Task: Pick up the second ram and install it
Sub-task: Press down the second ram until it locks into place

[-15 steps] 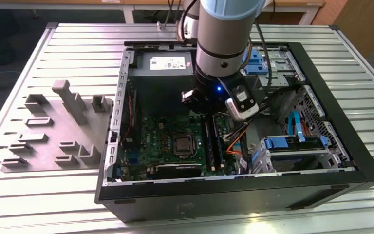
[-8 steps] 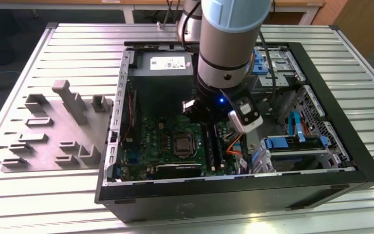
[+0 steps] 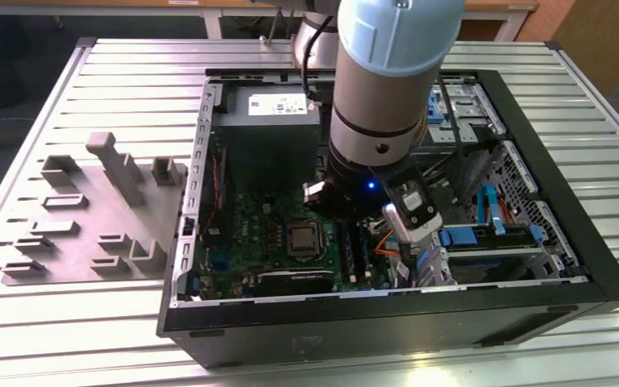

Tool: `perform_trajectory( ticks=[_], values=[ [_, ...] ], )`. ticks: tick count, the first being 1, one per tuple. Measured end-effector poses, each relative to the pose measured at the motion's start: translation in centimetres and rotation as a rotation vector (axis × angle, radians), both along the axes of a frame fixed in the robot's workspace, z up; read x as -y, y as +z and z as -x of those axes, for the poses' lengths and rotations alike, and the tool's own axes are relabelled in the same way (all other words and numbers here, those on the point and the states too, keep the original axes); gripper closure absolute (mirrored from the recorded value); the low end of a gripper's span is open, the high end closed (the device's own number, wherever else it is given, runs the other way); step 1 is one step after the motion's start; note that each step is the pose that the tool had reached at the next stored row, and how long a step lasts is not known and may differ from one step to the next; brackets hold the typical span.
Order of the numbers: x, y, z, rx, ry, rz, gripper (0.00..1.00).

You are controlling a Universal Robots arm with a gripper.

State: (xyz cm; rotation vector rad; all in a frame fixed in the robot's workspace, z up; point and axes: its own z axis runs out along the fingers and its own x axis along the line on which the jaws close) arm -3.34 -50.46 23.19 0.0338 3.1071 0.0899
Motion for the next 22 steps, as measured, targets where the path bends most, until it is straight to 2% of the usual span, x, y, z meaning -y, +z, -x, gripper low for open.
perform_trajectory(
  ticks=[7, 13, 18, 22],
  values=[
    [1.33, -0.07, 0.0, 0.0, 0.0, 0.0, 0.89],
    [1.42, -0.16, 0.0, 0.0001, 0.0, -0.0002, 0.89],
    [1.5, -0.88, 0.0, 0.0, 0.0, -0.0001, 0.89],
    [1.51, -0.96, 0.0, 0.0, 0.0, 0.0001, 0.89]
  ],
)
